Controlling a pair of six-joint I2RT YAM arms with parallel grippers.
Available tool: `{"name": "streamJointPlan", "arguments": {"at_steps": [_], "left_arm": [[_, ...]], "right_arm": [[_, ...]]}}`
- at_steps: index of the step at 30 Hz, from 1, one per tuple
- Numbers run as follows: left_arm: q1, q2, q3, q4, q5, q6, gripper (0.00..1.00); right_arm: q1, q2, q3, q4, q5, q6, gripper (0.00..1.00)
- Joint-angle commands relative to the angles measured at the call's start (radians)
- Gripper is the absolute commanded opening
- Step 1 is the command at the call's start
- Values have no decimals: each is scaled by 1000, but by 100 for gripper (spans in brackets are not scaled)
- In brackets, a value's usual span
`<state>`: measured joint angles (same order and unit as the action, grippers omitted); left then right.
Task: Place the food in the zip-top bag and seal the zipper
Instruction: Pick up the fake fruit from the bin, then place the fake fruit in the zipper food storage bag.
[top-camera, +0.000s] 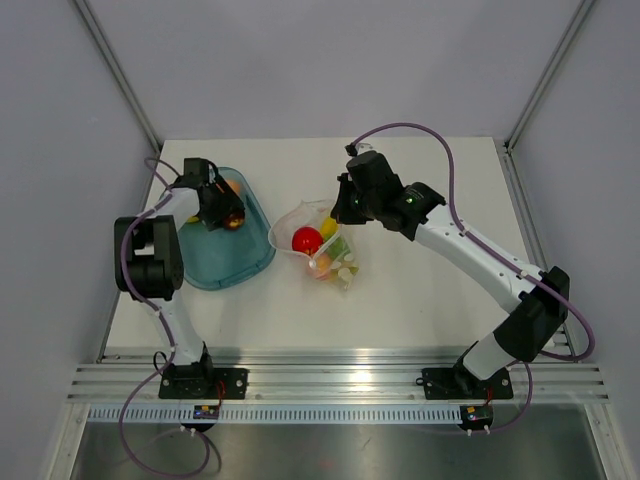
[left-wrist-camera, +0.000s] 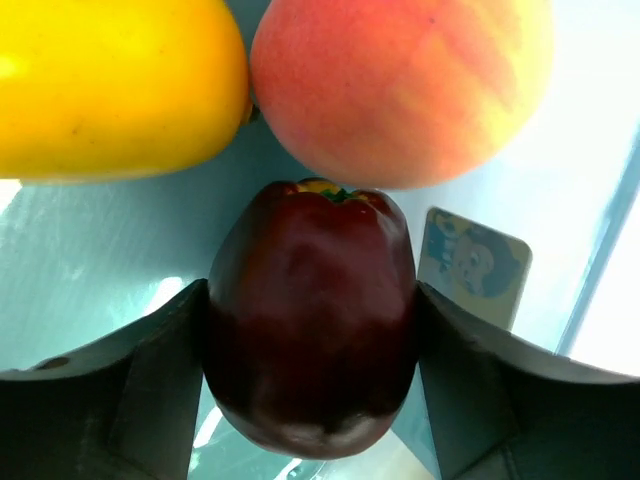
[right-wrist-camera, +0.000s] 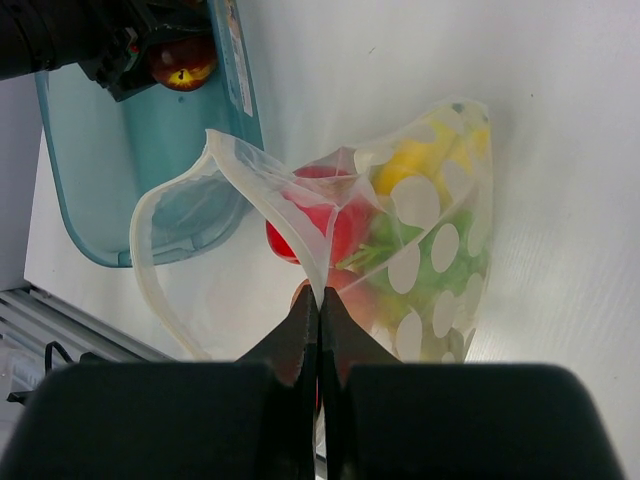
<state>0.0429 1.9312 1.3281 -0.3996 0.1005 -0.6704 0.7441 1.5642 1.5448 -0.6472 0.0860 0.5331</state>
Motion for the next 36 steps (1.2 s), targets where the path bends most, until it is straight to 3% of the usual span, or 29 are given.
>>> {"name": "streamJointPlan", "arguments": {"at_steps": [1,8,14,18,24,33,36], "left_arm": [[5,-145,-15,35,-27,0,54],[-24,-489,-88,-96,-42,25,43],[-227,-759,-110,-157,7,55,42],[-388,-810,-101,-176,79,65,42],[-524,-796,-109,-171,148,37,44],[-621,-713,-107,-127,153,-4,49],[-630,-672,-93,-114,146,-8,62]], "right_arm": [[8,-30,31,54,-6,15,0],[8,-29,6,58,-8,24,0],[8,-20,1,66,-14,22,0],[8,-30,-18,78,-26,31,0],[9,-64,-49,80,-14,42,0],[8,-102,-66,67,11,44,0],[8,-113,-66,63,18,44,0]]}}
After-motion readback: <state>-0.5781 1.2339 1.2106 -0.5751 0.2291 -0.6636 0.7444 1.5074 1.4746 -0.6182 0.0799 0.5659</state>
